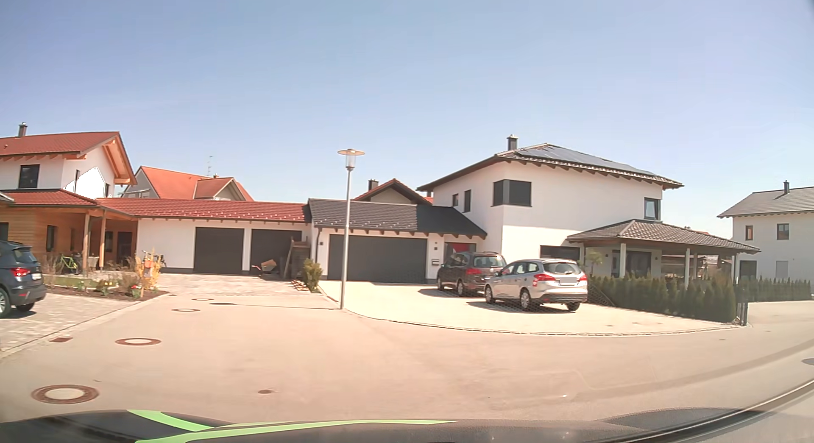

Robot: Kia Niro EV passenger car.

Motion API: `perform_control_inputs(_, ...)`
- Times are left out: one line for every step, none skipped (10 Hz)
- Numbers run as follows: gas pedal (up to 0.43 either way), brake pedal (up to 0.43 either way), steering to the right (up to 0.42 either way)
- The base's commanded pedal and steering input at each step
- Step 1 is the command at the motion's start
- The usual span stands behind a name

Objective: Follow the waypoints while adhering to traffic rules and regulations

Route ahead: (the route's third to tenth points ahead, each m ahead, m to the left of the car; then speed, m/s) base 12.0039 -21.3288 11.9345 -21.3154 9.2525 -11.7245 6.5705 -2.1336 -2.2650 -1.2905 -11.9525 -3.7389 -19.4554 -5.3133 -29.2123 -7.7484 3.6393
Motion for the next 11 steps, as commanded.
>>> perform_control_inputs(0.039, 0.0, 0.476)
perform_control_inputs(0.059, 0.0, 0.494)
perform_control_inputs(0.067, 0.0, 0.516)
perform_control_inputs(0.079, 0.0, 0.535)
perform_control_inputs(0.079, 0.0, 0.541)
perform_control_inputs(0.079, 0.0, 0.541)
perform_control_inputs(0.087, 0.0, 0.541)
perform_control_inputs(0.098, 0.0, 0.541)
perform_control_inputs(0.11, 0.0, 0.541)
perform_control_inputs(0.11, 0.0, 0.541)
perform_control_inputs(0.118, 0.0, 0.54)
